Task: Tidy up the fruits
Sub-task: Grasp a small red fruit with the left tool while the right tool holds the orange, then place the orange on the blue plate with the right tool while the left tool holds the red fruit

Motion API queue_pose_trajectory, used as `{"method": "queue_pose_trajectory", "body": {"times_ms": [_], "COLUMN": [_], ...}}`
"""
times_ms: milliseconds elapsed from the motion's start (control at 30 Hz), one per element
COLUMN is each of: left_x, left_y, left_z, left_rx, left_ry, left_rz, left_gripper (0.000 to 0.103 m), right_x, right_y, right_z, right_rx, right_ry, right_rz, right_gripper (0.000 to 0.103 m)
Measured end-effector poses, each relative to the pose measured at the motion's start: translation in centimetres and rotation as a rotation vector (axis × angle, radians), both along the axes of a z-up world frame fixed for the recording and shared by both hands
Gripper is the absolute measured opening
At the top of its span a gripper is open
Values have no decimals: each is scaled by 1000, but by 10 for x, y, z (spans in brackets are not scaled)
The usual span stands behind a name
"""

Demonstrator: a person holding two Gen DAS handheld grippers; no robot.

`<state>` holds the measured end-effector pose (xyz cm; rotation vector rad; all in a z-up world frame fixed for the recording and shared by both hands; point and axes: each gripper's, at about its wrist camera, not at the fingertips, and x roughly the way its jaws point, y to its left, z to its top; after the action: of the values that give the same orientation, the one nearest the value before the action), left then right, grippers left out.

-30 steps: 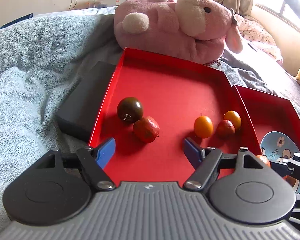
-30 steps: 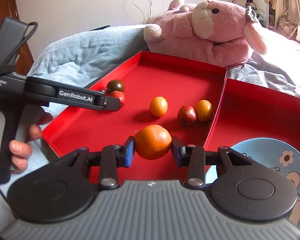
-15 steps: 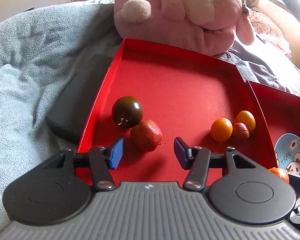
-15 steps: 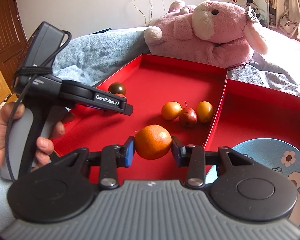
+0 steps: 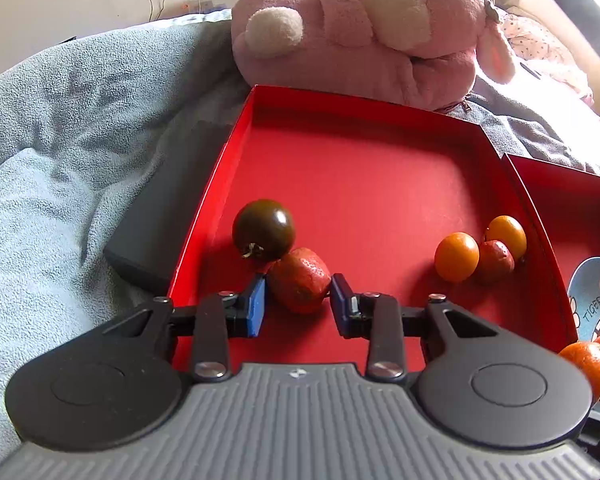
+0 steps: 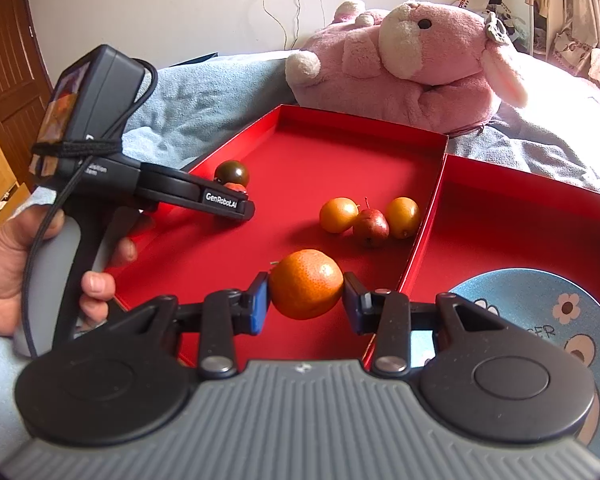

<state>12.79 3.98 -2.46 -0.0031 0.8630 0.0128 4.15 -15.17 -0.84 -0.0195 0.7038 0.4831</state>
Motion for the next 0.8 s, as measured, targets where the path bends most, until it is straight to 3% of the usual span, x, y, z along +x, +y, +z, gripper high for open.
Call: {"method": "queue_pose_trajectory", "body": {"times_ms": [800], "left_x": [-46], "left_y": [-9], "left_z": [11], "left_rx": [15], "left_ry": [-35], "left_rz": [-42], "left_gripper": [39], "right_x": [-36], "right_y": [6], "right_z": [15], "right_rx": [-68], "right_ry": [-4], "right_rz": [10], "right_gripper": [42]}}
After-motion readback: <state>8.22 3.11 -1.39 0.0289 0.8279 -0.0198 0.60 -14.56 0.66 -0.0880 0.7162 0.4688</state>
